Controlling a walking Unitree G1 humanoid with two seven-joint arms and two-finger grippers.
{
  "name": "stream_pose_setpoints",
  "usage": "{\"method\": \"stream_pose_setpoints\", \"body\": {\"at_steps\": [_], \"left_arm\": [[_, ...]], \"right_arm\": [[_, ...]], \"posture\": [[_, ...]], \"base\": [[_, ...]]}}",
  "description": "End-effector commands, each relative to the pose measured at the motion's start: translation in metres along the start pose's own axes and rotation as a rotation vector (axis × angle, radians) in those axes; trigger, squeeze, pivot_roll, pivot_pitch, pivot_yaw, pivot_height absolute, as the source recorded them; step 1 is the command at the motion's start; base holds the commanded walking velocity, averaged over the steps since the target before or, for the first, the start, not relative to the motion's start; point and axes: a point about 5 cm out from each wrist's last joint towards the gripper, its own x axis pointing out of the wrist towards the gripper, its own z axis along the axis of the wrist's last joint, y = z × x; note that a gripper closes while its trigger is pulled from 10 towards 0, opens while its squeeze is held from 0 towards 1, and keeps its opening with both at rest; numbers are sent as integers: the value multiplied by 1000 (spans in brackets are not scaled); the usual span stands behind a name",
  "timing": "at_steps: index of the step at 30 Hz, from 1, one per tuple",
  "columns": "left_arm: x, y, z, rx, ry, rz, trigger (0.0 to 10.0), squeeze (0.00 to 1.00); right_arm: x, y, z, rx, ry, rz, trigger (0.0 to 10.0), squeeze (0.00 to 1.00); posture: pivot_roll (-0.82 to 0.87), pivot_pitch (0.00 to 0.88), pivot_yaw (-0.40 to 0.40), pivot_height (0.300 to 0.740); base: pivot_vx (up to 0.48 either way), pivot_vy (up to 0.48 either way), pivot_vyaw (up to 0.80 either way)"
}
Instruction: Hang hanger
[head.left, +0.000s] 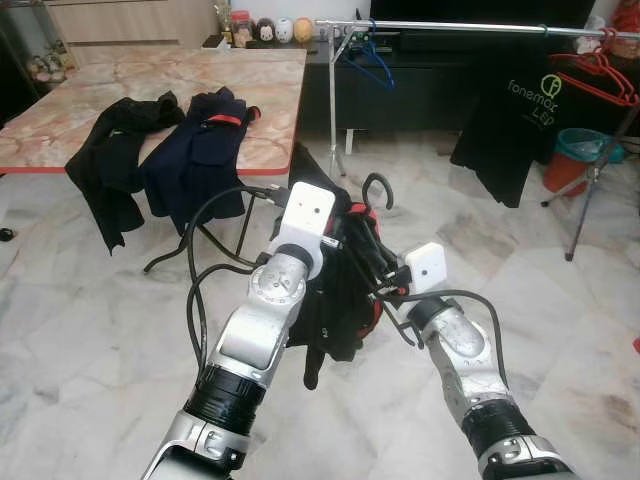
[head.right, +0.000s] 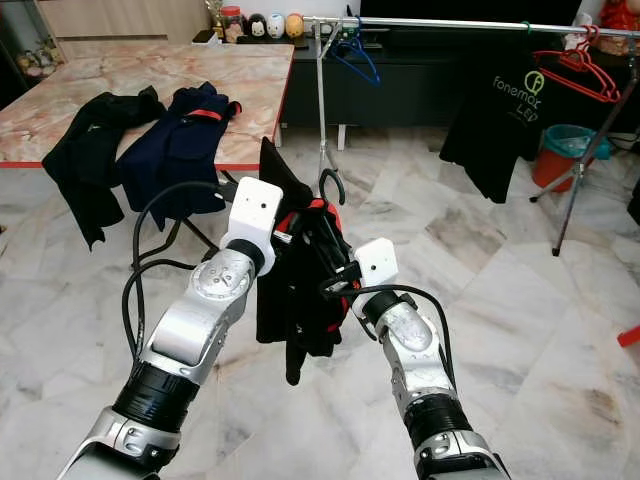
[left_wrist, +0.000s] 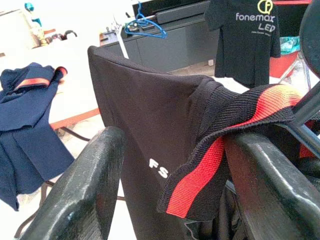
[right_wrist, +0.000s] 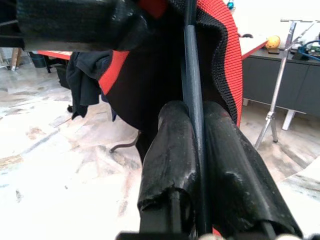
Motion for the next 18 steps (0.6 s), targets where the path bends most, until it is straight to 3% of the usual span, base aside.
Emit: {"method": "stream_pose_setpoints", "body": {"at_steps": [1, 12, 18], "left_arm": [[1, -1, -4, -20, 17, -32, 10000, 0], [-1, -13, -5, 17, 19, -130, 10000, 0], [-1, -13, -4, 32, 11, -105, 10000, 0]], "right_arm": [[4, 0, 12, -14, -55, 10, 0, 0], [4, 1, 12, -10, -54, 18, 0, 0], [4, 1, 12, -14, -52, 34, 0, 0]], "posture": [[107, 0, 41, 740], [109, 0, 41, 740], [107, 0, 43, 740]], "base": [[0, 0, 0], [0, 0, 0], [0, 0, 0]]}}
